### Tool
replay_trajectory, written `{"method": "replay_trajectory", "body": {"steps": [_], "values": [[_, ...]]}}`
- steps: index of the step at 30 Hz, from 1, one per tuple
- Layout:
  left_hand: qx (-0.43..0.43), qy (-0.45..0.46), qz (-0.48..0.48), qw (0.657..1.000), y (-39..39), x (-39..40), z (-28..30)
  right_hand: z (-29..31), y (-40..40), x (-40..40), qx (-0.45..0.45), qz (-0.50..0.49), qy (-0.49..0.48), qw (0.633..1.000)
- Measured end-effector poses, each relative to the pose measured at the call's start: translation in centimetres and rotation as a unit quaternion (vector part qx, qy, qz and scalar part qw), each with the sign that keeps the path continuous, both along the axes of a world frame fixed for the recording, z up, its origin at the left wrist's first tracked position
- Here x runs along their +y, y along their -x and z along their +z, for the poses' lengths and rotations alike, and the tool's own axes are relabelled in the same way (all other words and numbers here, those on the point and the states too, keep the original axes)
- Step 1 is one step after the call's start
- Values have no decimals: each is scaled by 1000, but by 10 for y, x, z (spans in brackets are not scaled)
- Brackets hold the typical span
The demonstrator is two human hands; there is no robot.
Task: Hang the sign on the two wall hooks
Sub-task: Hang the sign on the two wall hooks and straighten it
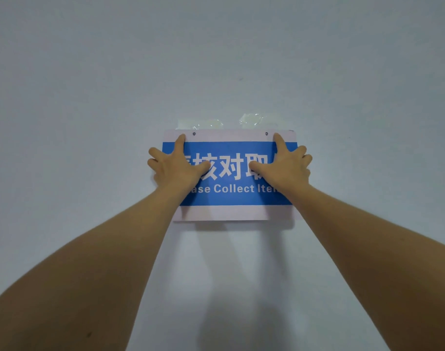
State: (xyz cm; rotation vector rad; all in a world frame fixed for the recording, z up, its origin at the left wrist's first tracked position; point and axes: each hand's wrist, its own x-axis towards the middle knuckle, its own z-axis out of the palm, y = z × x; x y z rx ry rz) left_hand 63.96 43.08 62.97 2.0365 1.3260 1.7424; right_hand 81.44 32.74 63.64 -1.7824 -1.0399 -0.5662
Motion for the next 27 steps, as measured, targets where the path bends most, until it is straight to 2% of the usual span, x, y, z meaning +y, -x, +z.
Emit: {"method": "replay_trajectory", "body": {"steps": [13, 27], "values": [[13, 17, 6, 1000, 1, -8, -11, -8, 0, -7, 3, -6, 21, 1000], [32, 13, 21, 999, 7, -11, -9, -11, 0, -6, 45, 25, 36, 998]]}}
